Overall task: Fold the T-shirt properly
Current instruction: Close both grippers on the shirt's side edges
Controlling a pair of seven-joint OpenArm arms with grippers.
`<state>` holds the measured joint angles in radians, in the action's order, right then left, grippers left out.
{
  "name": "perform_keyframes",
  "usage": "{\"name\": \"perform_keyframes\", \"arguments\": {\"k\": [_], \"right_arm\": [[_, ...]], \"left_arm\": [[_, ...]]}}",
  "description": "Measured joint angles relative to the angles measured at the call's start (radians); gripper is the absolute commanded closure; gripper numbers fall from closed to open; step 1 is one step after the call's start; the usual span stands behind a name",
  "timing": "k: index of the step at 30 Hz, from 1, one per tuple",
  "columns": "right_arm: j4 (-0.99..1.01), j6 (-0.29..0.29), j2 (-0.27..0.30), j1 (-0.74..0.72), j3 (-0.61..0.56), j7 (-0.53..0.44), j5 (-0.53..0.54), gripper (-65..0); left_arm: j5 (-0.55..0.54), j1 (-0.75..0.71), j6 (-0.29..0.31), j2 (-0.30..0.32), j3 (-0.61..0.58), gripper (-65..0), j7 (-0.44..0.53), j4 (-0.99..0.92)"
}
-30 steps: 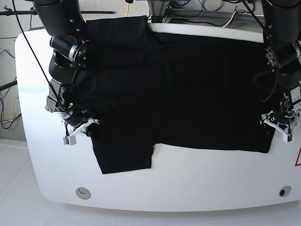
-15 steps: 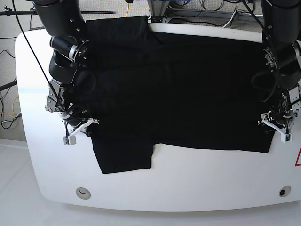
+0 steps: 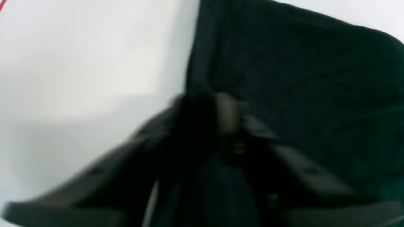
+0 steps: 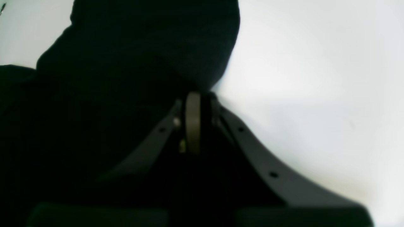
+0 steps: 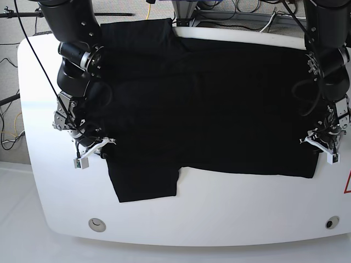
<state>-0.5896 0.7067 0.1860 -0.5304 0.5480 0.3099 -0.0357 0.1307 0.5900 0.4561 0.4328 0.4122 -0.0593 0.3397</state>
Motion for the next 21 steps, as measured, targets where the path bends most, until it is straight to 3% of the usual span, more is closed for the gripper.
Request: {"name": "perform_keyframes", "arguments": {"k": [4, 6, 16, 21], "right_arm": [[0.0, 0.0, 0.0, 0.001, 0.0, 0.001, 0.006, -1.6], [0.0, 0.0, -0.001, 0.002, 0.0, 0.0, 0.006, -1.6], [0.0, 0.0, -0.001, 0.002, 0.0, 0.0, 0.006, -0.7], [0.001, 0.0, -0.001, -0.001, 0.0, 0.002, 0.005, -0.5]], "left_arm": [[0.0, 0.0, 0.0, -0.004, 0.0, -26.8, 0.001, 0.003], [0.0, -0.001, 0.006, -0.003, 0.0, -25.5, 0.004, 0.003], [0.0, -0.006, 0.007, 0.0, 0.002, -7.9, 0.002, 0.006], [-0.001, -0.005, 0.008, 0.002, 0.007, -4.3, -0.022, 0.013]]}}
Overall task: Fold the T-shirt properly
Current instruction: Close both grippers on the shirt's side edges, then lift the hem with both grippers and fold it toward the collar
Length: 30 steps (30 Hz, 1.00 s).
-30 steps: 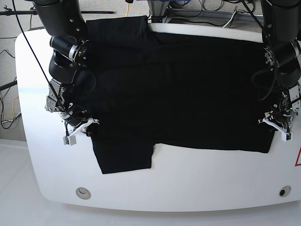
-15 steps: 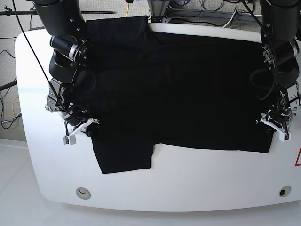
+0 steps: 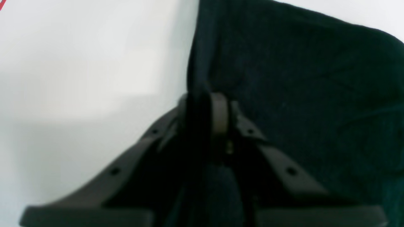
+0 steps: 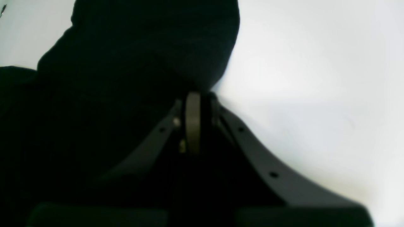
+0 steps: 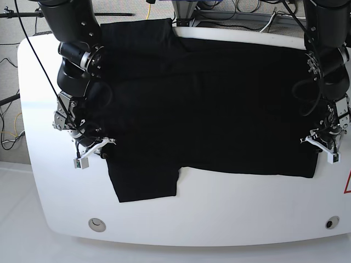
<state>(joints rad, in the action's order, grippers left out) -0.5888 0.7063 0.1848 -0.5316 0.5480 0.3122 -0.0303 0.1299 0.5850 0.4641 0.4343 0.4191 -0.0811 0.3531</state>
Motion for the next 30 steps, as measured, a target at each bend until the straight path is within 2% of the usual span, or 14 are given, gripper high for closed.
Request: {"name": "perform_keyframes", "arguments": {"k": [6, 15, 30], "right_arm": [[0.0, 0.0, -0.002, -0.002, 0.0, 0.003, 0.0, -0.4], [-0.016, 0.0, -0.004, -0.003, 0.001, 0.019, -0.001, -0.1], [-0.2, -0.007, -0.008, 0.021, 0.0, 0.091, -0.017, -0.3]], "left_arm": [[-0.01, 0.0, 0.011, 0.002, 0.006, 0.0, -0.032, 0.012], [-0.013, -0.009, 0.023, 0.0, 0.006, 0.0, -0.087, 0.059], [-0.041, -0.064, 0.034, -0.013, 0.003, 0.0, -0.094, 0.2]]}}
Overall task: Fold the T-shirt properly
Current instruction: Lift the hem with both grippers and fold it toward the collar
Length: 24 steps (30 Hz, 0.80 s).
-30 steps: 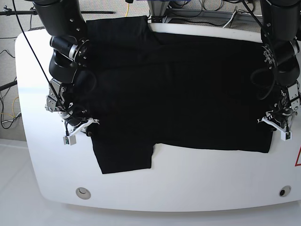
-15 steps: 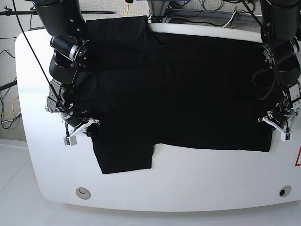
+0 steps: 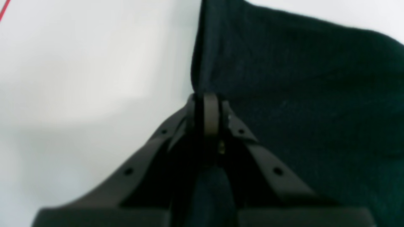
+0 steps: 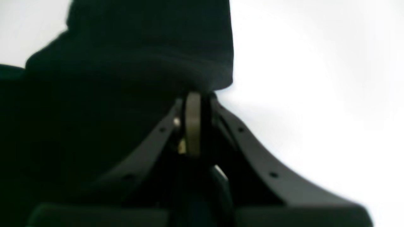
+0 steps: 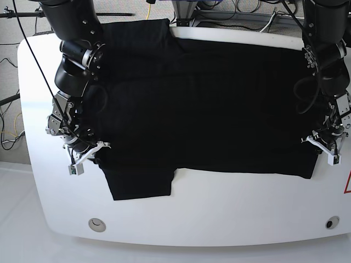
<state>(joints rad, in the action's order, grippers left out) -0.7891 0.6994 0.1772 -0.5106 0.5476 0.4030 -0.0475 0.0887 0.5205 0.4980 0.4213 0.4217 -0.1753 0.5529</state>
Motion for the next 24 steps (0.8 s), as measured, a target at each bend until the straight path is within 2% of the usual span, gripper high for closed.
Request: {"name": "perform_keyframes", "arguments": {"k": [9, 15, 24], "right_arm": [[-0.097, 0.004, 0.0, 0.02, -0.005, 0.026, 0.026, -0.2], [-0.177, 0.007, -0.003, 0.048, -0.019, 0.05, 0.058, 0.0], [-0.368, 0.008, -0.007, 0.126, -0.032, 0.16, 0.131, -0.3]], "left_arm": [[-0.035, -0.032, 0.008, 0.003, 0.0, 0.0, 0.006, 0.138], [-0.034, -0.051, 0.008, 0.003, -0.006, 0.0, -0.036, 0.171], [-0.082, -0.106, 0.017, 0.003, -0.003, 0.0, -0.058, 0.274]]}}
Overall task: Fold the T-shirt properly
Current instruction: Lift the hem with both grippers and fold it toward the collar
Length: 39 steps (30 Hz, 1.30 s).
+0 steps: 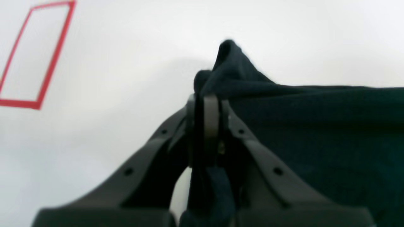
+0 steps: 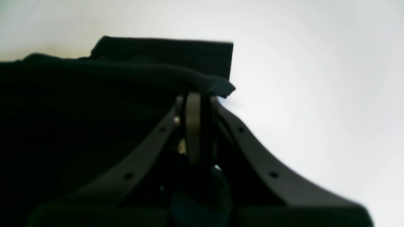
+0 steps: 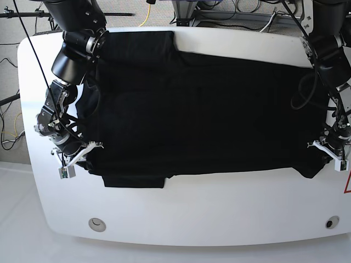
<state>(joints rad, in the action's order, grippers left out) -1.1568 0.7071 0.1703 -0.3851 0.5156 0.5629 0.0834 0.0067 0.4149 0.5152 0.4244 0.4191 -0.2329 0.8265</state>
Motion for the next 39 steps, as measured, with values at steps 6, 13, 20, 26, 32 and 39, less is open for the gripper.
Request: {"name": "perform_keyframes", "arguments": {"k": [6, 13, 20, 26, 32, 39], "right_arm": [[-0.084, 0.0, 0.0, 0.046, -0.005, 0.069, 0.0, -0.3], [-0.135, -0.001, -0.007, 0.092, 0.0, 0.117, -0.001, -0.5], [-0.256, -0.006, -0.035, 0.19, -0.002, 0.22, -0.021, -0.8], [-0.409, 0.001, -0.057, 0.284, -0.004, 0.274, -0.028, -0.9], [-0.523, 0.0, -0.065, 0.378, -0.005, 0.3, -0.024, -1.3], [-0.629, 0.0, -0.065, 0.473, -0.005, 0.351, -0.019, -1.2]], "left_arm": [[-0.024, -0.061, 0.006, -0.002, 0.003, 0.0, -0.042, 0.103], [-0.046, -0.153, 0.018, -0.004, 0.019, 0.0, -0.105, 0.244], [-0.054, -0.251, 0.021, -0.019, 0.051, 0.0, -0.18, 0.368], [-0.057, -0.334, 0.017, -0.023, 0.064, 0.0, -0.232, 0.421], [-0.125, -0.411, 0.018, -0.021, 0.077, 0.0, -0.278, 0.499], [-0.198, -0.485, 0.018, -0.015, 0.092, 0.0, -0.3, 0.577]]}}
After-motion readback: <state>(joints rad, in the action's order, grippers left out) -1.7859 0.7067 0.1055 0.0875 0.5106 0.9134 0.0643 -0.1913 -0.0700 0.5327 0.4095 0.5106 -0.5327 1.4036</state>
